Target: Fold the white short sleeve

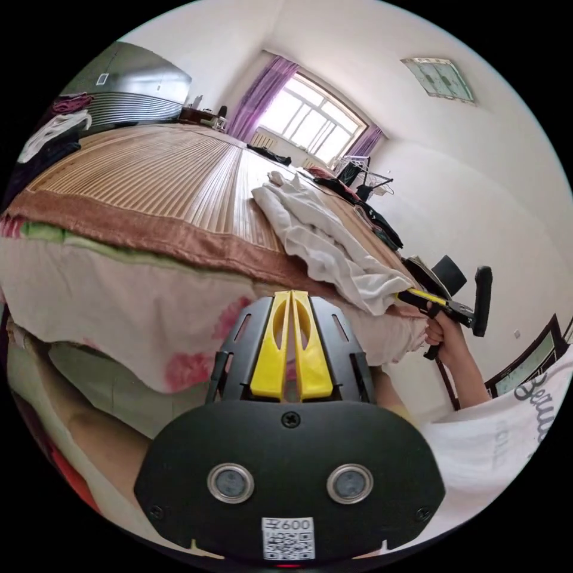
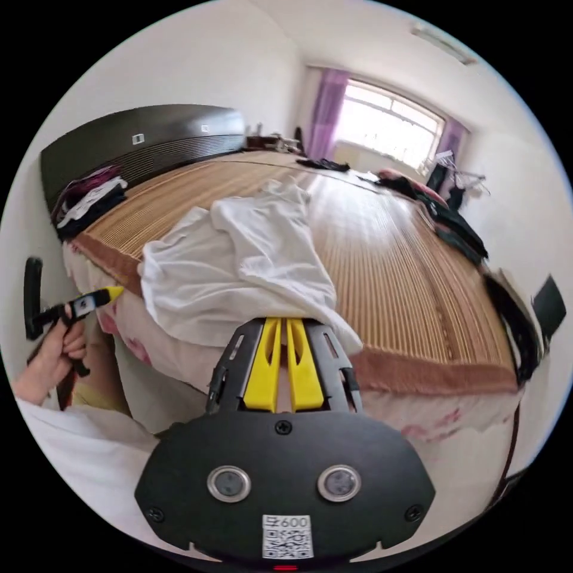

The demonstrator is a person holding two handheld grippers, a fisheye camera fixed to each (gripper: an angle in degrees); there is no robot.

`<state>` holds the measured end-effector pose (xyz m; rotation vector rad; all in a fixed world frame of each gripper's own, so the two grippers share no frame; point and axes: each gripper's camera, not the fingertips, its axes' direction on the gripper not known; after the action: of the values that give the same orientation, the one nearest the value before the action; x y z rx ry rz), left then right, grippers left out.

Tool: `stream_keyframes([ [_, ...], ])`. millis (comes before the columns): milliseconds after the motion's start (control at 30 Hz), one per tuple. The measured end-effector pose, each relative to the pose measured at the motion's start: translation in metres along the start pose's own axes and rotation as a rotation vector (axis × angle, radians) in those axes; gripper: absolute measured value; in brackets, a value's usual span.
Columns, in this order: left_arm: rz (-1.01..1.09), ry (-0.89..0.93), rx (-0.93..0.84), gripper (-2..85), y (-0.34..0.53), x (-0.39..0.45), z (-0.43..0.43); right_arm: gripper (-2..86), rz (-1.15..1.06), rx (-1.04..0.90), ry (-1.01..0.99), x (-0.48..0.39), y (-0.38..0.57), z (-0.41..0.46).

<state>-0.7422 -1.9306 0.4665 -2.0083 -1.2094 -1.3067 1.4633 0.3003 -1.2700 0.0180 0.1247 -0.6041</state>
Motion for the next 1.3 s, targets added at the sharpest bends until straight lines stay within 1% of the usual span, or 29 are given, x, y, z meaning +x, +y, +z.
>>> stream_keyframes([
  [67, -0.012, -0.066, -0.019, 1.4, 0.007, -0.001, -0.021, 1.2, 0.173, 0.077, -0.072, 0.048, 0.015, -0.038],
  [100, 0.0, -0.079, -0.01, 1.7, 0.004, 0.001, -0.026, 2.0, 0.199, 0.117, -0.107, 0.058, 0.017, -0.049],
  [133, 0.034, -0.093, 0.015, 2.3, -0.008, 0.007, -0.036, 4.0, 0.228, 0.201, -0.176, 0.074, 0.015, -0.069],
  [167, 0.073, -0.101, 0.035, 4.3, -0.029, 0.017, -0.043, 6.5, 0.23, 0.259, -0.224, 0.082, 0.003, -0.082],
  [200, 0.093, -0.105, 0.039, 5.3, -0.042, 0.023, -0.045, 7.3, 0.218, 0.271, -0.238, 0.082, -0.006, -0.086],
  [233, 0.136, -0.114, 0.037, 9.3, -0.069, 0.037, -0.044, 8.9, 0.157, 0.271, -0.261, 0.075, -0.03, -0.087],
  [267, 0.166, -0.129, 0.017, 12.0, -0.098, 0.052, -0.038, 9.9, 0.078, 0.252, -0.285, 0.06, -0.057, -0.082],
  [333, 0.227, -0.13, -0.008, 13.5, -0.136, 0.074, -0.02, 11.3, -0.032, 0.216, -0.325, 0.031, -0.099, -0.07],
  [400, 0.269, -0.145, -0.018, 13.5, -0.168, 0.091, 0.003, 11.8, -0.131, 0.18, -0.347, -0.001, -0.135, -0.052],
  [467, 0.303, -0.199, -0.073, 12.7, -0.199, 0.104, 0.04, 11.0, -0.188, 0.064, -0.372, -0.035, -0.176, -0.024],
  [500, 0.314, -0.224, -0.1, 12.4, -0.205, 0.106, 0.05, 10.2, -0.204, 0.032, -0.378, -0.041, -0.183, -0.017],
  [533, 0.331, -0.286, -0.164, 11.3, -0.212, 0.107, 0.068, 8.4, -0.242, -0.022, -0.38, -0.053, -0.192, -0.006],
  [600, 0.339, -0.396, -0.269, 8.4, -0.216, 0.102, 0.094, 4.1, -0.317, -0.029, -0.376, -0.067, -0.192, 0.001],
  [633, 0.338, -0.425, -0.316, 6.5, -0.212, 0.093, 0.106, 2.5, -0.334, -0.039, -0.313, -0.073, -0.188, 0.008],
  [667, 0.298, -0.421, -0.231, 5.1, -0.206, 0.085, 0.095, 1.2, -0.343, -0.088, -0.24, -0.077, -0.184, 0.02],
  [733, 0.263, -0.391, -0.191, 3.9, -0.204, 0.074, 0.085, 0.1, -0.385, -0.169, -0.204, -0.082, -0.176, 0.036],
  [767, 0.24, -0.364, -0.185, 3.5, -0.208, 0.068, 0.079, -0.4, -0.372, -0.089, -0.208, -0.078, -0.172, 0.024],
  [833, 0.207, -0.298, -0.168, 3.0, -0.214, 0.055, 0.068, -0.7, -0.363, -0.038, -0.221, -0.069, -0.177, 0.002],
  [900, 0.153, -0.198, -0.144, 2.7, -0.218, 0.036, 0.056, -0.8, -0.302, 0.049, -0.217, -0.047, -0.189, -0.027],
  [967, 0.07, -0.085, -0.13, 2.5, -0.224, 0.01, 0.044, -0.8, -0.104, 0.165, -0.184, 0.008, -0.208, -0.067],
  [1000, 0.051, -0.062, -0.129, 2.5, -0.226, 0.005, 0.041, -0.8, -0.048, 0.185, -0.183, 0.024, -0.211, -0.075],
  [1067, 0.002, 0.0, -0.123, 2.3, -0.232, -0.011, 0.033, -0.9, 0.172, 0.266, -0.186, 0.094, -0.214, -0.101],
  [1100, -0.004, 0.007, -0.121, 2.3, -0.233, -0.013, 0.031, -0.9, 0.225, 0.281, -0.188, 0.111, -0.213, -0.105],
  [1167, -0.006, 0.012, -0.117, 2.2, -0.236, -0.017, 0.024, -0.9, 0.445, 0.302, -0.199, 0.18, -0.198, -0.113],
  [1200, -0.005, 0.011, -0.117, 2.2, -0.238, -0.018, 0.023, -0.9, 0.493, 0.302, -0.201, 0.196, -0.192, -0.114],
  [1267, -0.003, 0.011, -0.117, 2.0, -0.241, -0.021, 0.017, -0.9, 0.675, 0.316, -0.192, 0.252, -0.161, -0.117],
  [1300, -0.003, 0.014, -0.116, 1.9, -0.242, -0.022, 0.016, -0.9, 0.728, 0.317, -0.2, 0.265, -0.151, -0.116],
])
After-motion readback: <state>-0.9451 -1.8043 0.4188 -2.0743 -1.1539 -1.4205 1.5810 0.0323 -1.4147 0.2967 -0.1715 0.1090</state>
